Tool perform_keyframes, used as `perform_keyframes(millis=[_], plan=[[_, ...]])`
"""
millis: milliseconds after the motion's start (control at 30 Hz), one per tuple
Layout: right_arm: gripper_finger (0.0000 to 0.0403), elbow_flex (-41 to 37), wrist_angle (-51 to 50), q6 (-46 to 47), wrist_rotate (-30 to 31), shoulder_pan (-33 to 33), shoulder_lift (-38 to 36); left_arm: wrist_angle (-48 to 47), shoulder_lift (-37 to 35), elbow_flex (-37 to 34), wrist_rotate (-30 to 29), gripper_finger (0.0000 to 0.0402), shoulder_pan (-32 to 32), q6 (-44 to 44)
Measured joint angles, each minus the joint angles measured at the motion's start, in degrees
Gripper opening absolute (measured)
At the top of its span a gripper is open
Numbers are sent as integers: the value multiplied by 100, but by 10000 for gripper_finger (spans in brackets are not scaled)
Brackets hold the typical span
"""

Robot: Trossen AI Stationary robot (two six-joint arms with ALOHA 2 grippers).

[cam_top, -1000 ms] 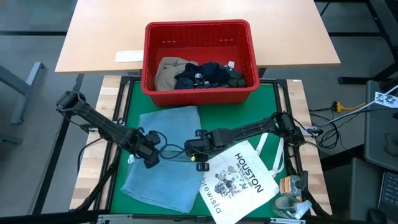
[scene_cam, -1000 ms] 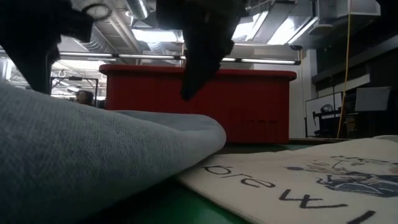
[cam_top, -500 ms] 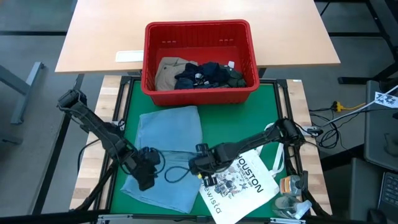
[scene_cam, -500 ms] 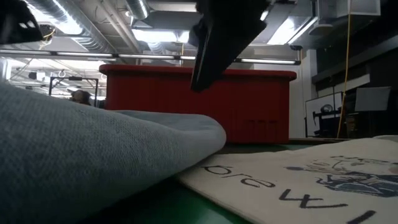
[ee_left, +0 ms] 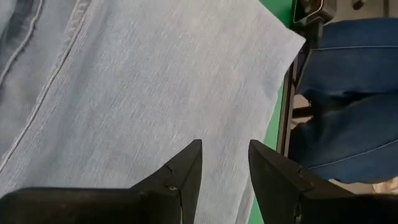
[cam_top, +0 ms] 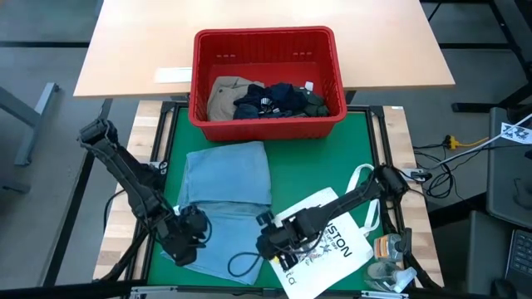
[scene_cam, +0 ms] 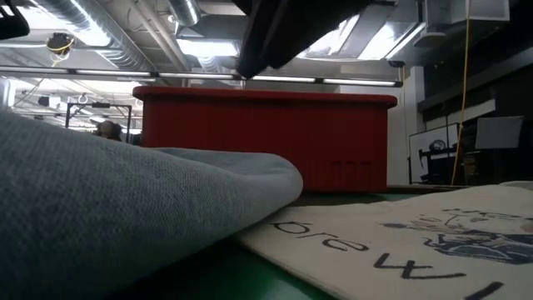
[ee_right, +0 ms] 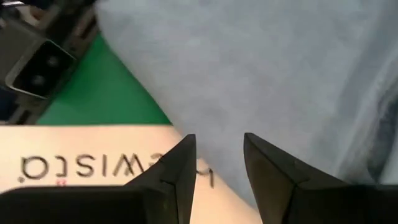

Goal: Fold Laundry from Bin
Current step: Fold the blue jeans

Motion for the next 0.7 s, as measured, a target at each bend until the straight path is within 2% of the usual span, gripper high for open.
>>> perform_keyframes(millis=[267,433,600,700], plan=[[134,2,-93,-519,-214,30,243,34,265,2,-15,126,30,18],[134,2,-101,-955,-116,156,492,31,335,2,-28,126,29,18],[134,2,-37,-1264,328,216,646,111,356,2,-76,126,30,16],[134,2,46,-1310,284,210,685,129,356,2,-83,126,30,16]])
